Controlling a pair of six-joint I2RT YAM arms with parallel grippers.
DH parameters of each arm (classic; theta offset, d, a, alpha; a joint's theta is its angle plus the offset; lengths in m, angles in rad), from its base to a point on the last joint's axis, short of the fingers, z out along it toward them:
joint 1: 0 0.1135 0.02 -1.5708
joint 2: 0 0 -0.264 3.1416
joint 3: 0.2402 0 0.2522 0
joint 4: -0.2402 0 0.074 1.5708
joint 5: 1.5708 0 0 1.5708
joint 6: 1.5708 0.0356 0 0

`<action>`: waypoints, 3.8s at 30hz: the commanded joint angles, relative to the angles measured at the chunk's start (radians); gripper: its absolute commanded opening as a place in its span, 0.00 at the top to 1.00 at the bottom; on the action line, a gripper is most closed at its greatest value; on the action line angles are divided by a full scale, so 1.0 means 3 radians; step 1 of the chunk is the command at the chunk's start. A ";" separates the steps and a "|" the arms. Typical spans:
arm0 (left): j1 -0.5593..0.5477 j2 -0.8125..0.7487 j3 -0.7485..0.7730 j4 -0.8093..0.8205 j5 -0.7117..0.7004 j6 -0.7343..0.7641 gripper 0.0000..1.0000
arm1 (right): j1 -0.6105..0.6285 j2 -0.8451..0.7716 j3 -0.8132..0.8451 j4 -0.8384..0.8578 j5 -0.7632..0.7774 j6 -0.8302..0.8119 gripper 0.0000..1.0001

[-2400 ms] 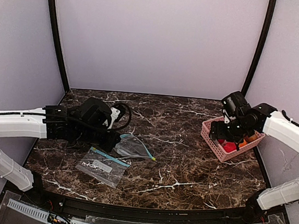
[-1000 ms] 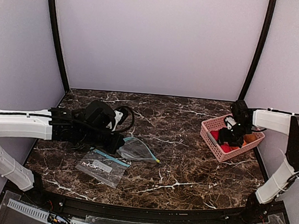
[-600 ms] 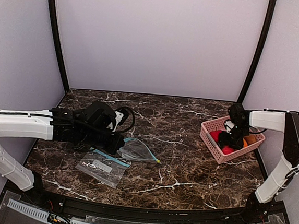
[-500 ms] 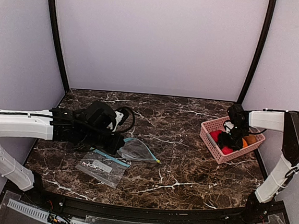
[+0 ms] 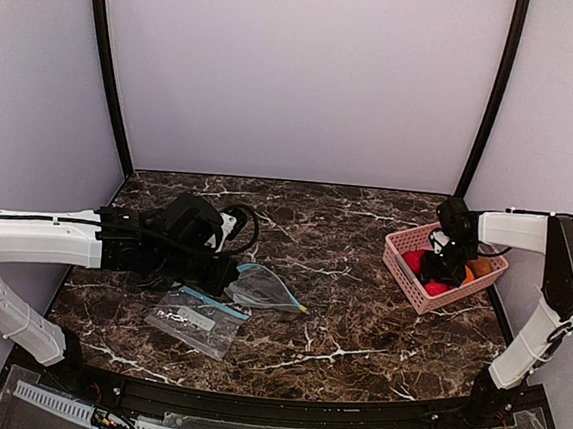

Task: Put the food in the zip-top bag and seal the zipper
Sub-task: Pick up the fake fruit from the bin, then place the fake fruit in the zipper food storage bag.

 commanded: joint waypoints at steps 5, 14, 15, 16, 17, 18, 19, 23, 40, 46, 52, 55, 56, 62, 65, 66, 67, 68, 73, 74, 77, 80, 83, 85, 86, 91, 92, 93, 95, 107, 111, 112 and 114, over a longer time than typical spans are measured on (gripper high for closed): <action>0.0005 -0.0020 0.0043 -0.0048 -0.0008 0.0001 0.99 | 0.0006 -0.0426 0.0158 -0.0214 0.0196 0.0044 0.55; 0.0006 0.0013 0.0064 0.0079 0.0121 -0.0069 0.99 | 0.0013 -0.0805 0.0368 -0.0399 0.0123 0.0050 0.57; 0.0005 0.0027 0.0071 0.0095 0.0161 -0.0092 0.99 | 0.0021 -0.0856 0.0394 -0.0426 0.0076 0.0062 0.57; 0.0005 0.0036 0.0076 0.0123 0.0183 -0.0106 0.99 | 0.0043 -0.0919 0.0421 -0.0453 0.0035 0.0072 0.58; 0.0006 0.0048 0.0089 0.0132 0.0221 -0.0139 0.99 | 0.0074 -0.1019 0.0444 -0.0471 -0.0009 0.0098 0.58; 0.0006 0.0054 0.0097 0.0146 0.0236 -0.0160 0.99 | 0.0124 -0.1097 0.0466 -0.0480 -0.0054 0.0131 0.58; 0.0005 0.0071 0.0112 0.0151 0.0261 -0.0195 0.99 | 0.0186 -0.1177 0.0489 -0.0486 -0.0114 0.0170 0.58; 0.0009 0.0145 0.0157 0.0204 0.0327 -0.0291 0.99 | 0.0558 -0.1514 0.0452 -0.0342 -0.0440 0.0372 0.59; 0.0026 0.0343 0.0217 0.0353 0.0569 -0.0554 0.99 | 0.2676 -0.1245 0.0048 0.1320 -0.0217 0.1242 0.62; 0.0026 0.0319 0.0170 0.0378 0.0700 -0.0631 0.99 | 0.3063 -0.0808 0.0290 0.1629 0.0104 0.1141 0.61; 0.0027 0.0346 0.0154 0.0403 0.0765 -0.0656 0.99 | 0.3229 -0.0511 0.0463 0.1652 0.0367 0.1041 0.60; 0.0030 0.0356 0.0153 0.0425 0.0788 -0.0669 0.99 | 0.3259 -0.0414 0.0521 0.1613 0.0474 0.1011 0.59; 0.0028 0.0356 0.0150 0.0437 0.0790 -0.0668 0.99 | 0.3264 -0.0383 0.0528 0.1604 0.0485 0.1001 0.59; 0.0039 0.0379 0.0143 0.0488 0.0834 -0.0692 0.99 | 0.3275 -0.0297 0.0517 0.1564 0.0508 0.0991 0.52; 0.0043 0.0396 0.0141 0.0500 0.0862 -0.0704 0.99 | 0.3276 -0.0270 0.0532 0.1512 0.0543 0.1000 0.45; 0.0045 0.0404 0.0141 0.0507 0.0874 -0.0706 0.99 | 0.3274 -0.0265 0.0531 0.1504 0.0551 0.0999 0.41; 0.0045 0.0406 0.0141 0.0508 0.0874 -0.0706 0.99 | 0.3276 -0.0264 0.0533 0.1490 0.0559 0.0999 0.38; 0.0043 0.0409 0.0138 0.0506 0.0877 -0.0707 0.99 | 0.3276 -0.0267 0.0531 0.1484 0.0562 0.0999 0.36; 0.0065 0.0406 0.0127 0.0514 0.0893 -0.0722 0.99 | 0.3274 -0.0286 0.0532 0.1439 0.0587 0.0989 0.24; 0.0067 0.0407 0.0123 0.0514 0.0894 -0.0723 0.99 | 0.3272 -0.0294 0.0531 0.1426 0.0588 0.0989 0.23; 0.0074 0.0392 0.0113 0.0516 0.0902 -0.0726 0.99 | 0.3274 -0.0331 0.0538 0.1366 0.0596 0.0999 0.22; 0.0084 0.0373 0.0098 0.0535 0.0900 -0.0734 0.99 | 0.3276 -0.0367 0.0530 0.1213 0.0646 0.1026 0.14; 0.0086 0.0347 0.0071 0.0576 0.0889 -0.0736 0.99 | 0.3260 -0.0390 0.0522 0.0879 0.0811 0.1248 0.04; 0.0086 0.0338 0.0048 0.0602 0.0894 -0.0736 0.99 | 0.3233 -0.0393 0.0518 0.0689 0.0776 0.1327 0.02; 0.0086 0.0334 0.0039 0.0614 0.0897 -0.0738 0.99 | 0.3213 -0.0379 0.0522 0.0607 0.0718 0.1363 0.01; 0.0088 0.0329 -0.0006 0.0689 0.0928 -0.0748 0.99 | 0.3173 -0.0200 0.0631 0.0362 0.0533 0.1526 0.01; 0.0088 0.0330 -0.0006 0.0691 0.0932 -0.0745 0.99 | 0.3173 -0.0156 0.0667 0.0335 0.0498 0.1541 0.01; 0.0085 0.0327 -0.0013 0.0695 0.0935 -0.0747 0.99 | 0.3174 -0.0109 0.0703 0.0306 0.0489 0.1558 0.01; 0.0091 0.0323 -0.0019 0.0707 0.0940 -0.0749 0.99 | 0.3170 -0.0017 0.0789 0.0280 0.0456 0.1567 0.01; 0.0088 0.0236 -0.0043 0.0731 0.0891 -0.0742 0.99 | 0.3141 0.0582 0.1205 -0.0040 0.0549 0.1660 0.01; 0.0093 0.0198 -0.0045 0.0708 0.0829 -0.0724 0.99 | 0.3140 0.0684 0.1205 -0.0163 0.0656 0.1725 0.01; 0.0089 0.0179 -0.0049 0.0692 0.0801 -0.0719 0.99 | 0.3142 0.0692 0.1188 -0.0194 0.0677 0.1734 0.02; 0.0092 0.0161 -0.0044 0.0662 0.0754 -0.0707 0.99 | 0.3134 0.0703 0.1162 -0.0253 0.0725 0.1760 0.01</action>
